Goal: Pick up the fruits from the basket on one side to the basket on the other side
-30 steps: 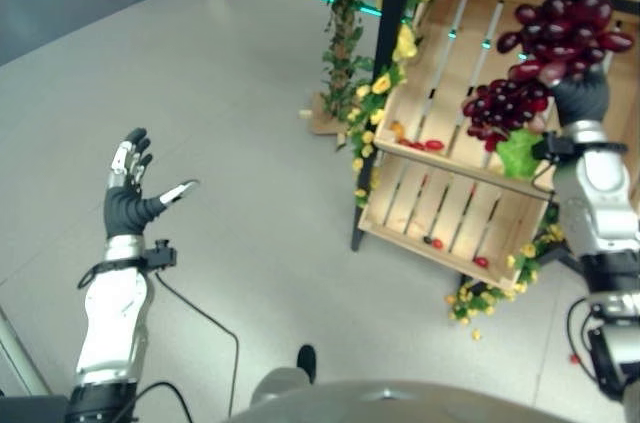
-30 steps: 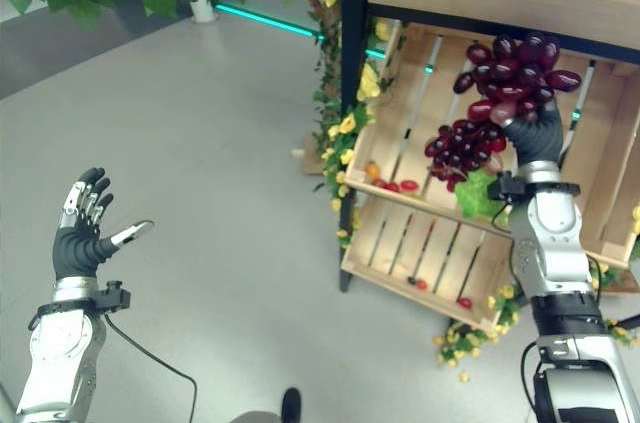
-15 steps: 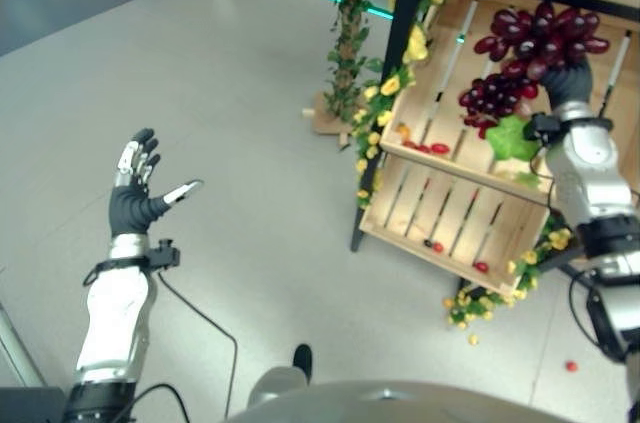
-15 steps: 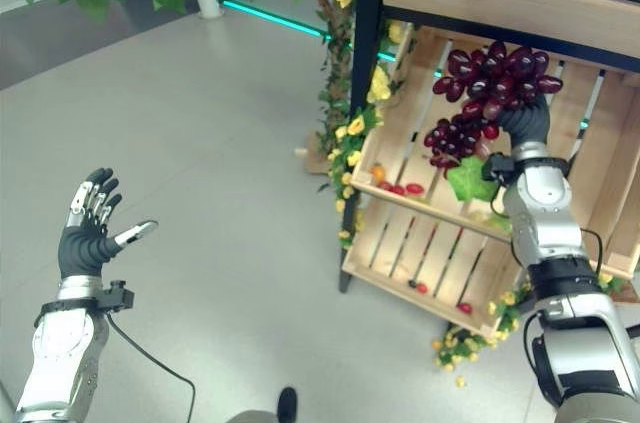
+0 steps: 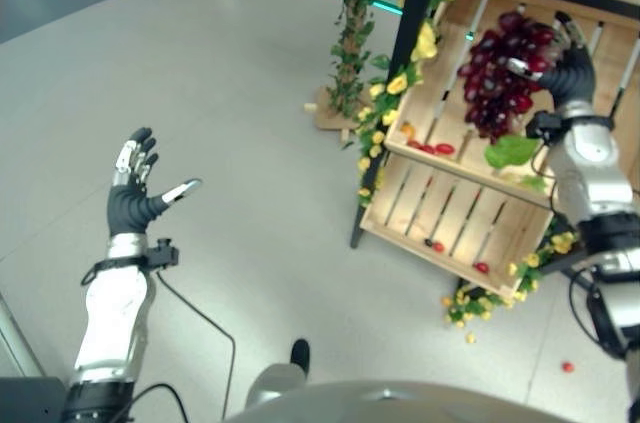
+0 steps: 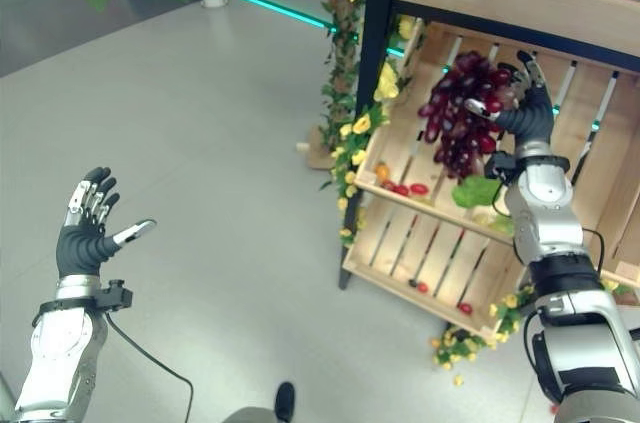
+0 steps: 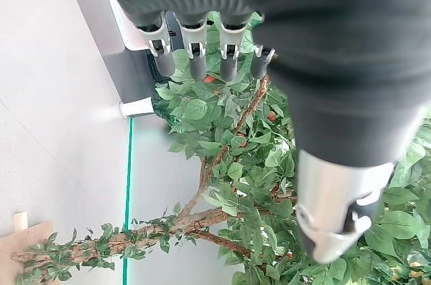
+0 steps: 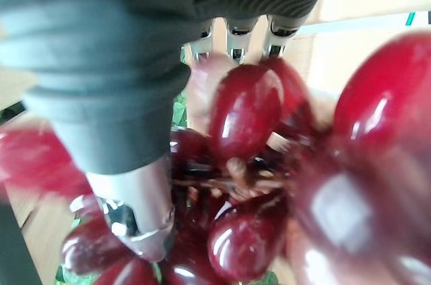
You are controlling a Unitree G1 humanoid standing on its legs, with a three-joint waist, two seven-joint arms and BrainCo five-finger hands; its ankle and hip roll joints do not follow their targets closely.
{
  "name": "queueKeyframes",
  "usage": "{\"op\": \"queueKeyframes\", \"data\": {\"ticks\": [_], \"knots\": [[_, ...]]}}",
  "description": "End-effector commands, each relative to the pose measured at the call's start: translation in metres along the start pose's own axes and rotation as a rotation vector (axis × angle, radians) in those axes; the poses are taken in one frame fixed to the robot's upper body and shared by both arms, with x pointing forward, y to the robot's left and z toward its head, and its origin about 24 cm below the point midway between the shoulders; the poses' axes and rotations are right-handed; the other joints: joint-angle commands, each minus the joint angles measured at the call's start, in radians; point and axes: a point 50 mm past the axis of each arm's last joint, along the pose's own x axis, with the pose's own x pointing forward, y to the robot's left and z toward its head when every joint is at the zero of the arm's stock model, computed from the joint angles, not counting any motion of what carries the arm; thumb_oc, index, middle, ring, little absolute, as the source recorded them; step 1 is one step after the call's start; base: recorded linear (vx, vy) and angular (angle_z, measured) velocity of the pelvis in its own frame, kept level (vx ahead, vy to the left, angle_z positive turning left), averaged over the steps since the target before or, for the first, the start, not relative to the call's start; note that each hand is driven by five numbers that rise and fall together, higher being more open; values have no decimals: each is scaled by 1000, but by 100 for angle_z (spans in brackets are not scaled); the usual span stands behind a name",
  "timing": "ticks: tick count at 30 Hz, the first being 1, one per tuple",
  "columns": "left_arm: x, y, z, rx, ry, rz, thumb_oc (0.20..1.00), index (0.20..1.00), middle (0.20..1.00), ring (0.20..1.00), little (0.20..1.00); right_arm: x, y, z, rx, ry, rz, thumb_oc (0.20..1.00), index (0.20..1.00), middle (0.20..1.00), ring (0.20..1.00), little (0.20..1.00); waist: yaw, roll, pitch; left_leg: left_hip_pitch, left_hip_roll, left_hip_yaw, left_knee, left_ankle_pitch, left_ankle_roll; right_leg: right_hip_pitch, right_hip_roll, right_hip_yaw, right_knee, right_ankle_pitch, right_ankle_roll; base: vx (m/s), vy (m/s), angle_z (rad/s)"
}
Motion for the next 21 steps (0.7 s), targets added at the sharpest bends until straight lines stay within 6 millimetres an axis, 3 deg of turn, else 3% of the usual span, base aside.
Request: {"op": "queueKeyframes", "data": {"ticks": [1,12,21], "knots": [[12,4,20,40,-100,-28,1000,1000,1000,1000,1000,29,-5,70,-73,-241,-18,1000,1000,1000,1000,1000,12,-5,-37,67,2,19,52,-156,-20,-39,3,-8,83,-11,67,0,0,0],[11,5,21,52,-93,-27,1000,1000,1000,1000,1000,33,-10,69,-265,-198,-11,1000,1000,1000,1000,1000,0,-4,-32,72,2,22,47,-155,-20,-42,6,-2,81,-10,66,0,0,0],[12,3,21,46,-103,-18,1000,1000,1000,1000,1000,26,-10,65,-217,-222,-36,1000,1000,1000,1000,1000,-4,-1,-32,78,2,20,44,-157,-20,-36,6,-2,78,-13,66,0,0,0]]}}
